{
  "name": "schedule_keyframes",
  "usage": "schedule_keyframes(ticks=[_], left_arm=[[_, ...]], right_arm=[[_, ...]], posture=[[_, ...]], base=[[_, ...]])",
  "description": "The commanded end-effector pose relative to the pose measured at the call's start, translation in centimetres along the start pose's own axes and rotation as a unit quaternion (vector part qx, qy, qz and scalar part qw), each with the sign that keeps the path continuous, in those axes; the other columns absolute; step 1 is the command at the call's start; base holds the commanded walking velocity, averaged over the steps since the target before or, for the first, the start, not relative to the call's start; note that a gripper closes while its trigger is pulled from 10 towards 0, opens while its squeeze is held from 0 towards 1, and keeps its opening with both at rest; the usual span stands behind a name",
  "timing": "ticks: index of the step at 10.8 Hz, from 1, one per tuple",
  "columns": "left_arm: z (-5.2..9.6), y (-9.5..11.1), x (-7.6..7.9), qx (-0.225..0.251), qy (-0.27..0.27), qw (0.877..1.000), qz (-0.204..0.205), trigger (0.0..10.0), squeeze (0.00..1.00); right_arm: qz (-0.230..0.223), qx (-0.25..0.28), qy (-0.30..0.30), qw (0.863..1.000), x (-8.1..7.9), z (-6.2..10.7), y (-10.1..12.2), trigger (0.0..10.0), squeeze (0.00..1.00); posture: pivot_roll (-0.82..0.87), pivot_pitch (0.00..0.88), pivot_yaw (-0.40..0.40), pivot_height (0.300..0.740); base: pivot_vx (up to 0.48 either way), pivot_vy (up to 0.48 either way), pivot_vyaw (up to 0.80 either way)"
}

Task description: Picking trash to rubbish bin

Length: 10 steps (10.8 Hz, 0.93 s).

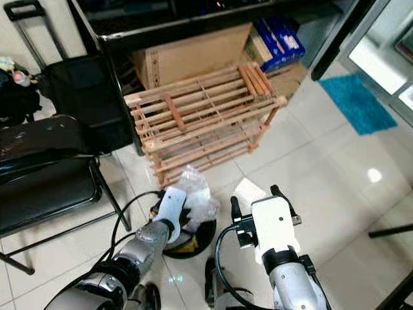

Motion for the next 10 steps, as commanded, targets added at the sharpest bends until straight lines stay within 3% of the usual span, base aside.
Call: schedule_keyframes(ticks=[1, 5, 6, 7, 8, 10], left_arm=[[0.0, -0.9, 0.6, -0.016, -0.001, 1.0, -0.016, 0.3, 0.0], [0.5, -3.3, -1.3, -0.049, 0.026, 0.998, -0.027, 1.1, 0.0], [0.6, -3.2, -1.8, -0.042, 0.037, 0.998, -0.027, 2.4, 0.0], [0.6, -3.0, -2.2, -0.035, 0.047, 0.998, -0.027, 2.8, 0.0], [0.6, -2.7, -2.6, -0.029, 0.055, 0.998, -0.023, 4.3, 0.0], [0.5, -2.5, -2.6, -0.028, 0.056, 0.998, -0.029, 4.7, 0.0]], right_arm=[[0.005, -0.004, -0.005, 1.0, 0.4, 0.4, 0.1, 10.0, 0.0], [0.01, -0.008, -0.01, 1.0, 0.7, 0.6, 0.2, 10.0, 0.0], [0.011, -0.008, -0.01, 1.0, 0.7, 0.5, 0.2, 10.0, 0.0], [0.012, -0.007, -0.01, 1.0, 0.8, 0.5, 0.2, 10.0, 0.0], [0.013, -0.006, -0.011, 1.0, 0.9, 0.4, 0.3, 10.0, 0.0], [0.014, -0.005, -0.011, 1.0, 0.9, 0.3, 0.3, 10.0, 0.0]], posture=[[-0.14, 0.312, -0.113, 0.74], [-0.15, 0.307, -0.113, 0.74], [-0.15, 0.306, -0.112, 0.74], [-0.15, 0.304, -0.112, 0.74], [-0.14, 0.301, -0.111, 0.74], [-0.14, 0.299, -0.109, 0.74]], base=[[0.0, 0.0, 0.0], [0.0, 0.0, 0.0], [0.0, 0.0, 0.0], [0.0, 0.0, 0.0], [0.0, 0.0, 0.0], [0.0, 0.0, 0.0]])
Point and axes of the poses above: a point about 5 cm out from each wrist's last joint towards the gripper, its own z axis pointing back from the gripper into the wrist, its own y axis along the axis of the wrist's last joint, x = y × z, the point moved 5 cm from there along -z, pointing out of the wrist towards the gripper, and after that the axes turned 4 degrees about z, right-handed, at the moved point
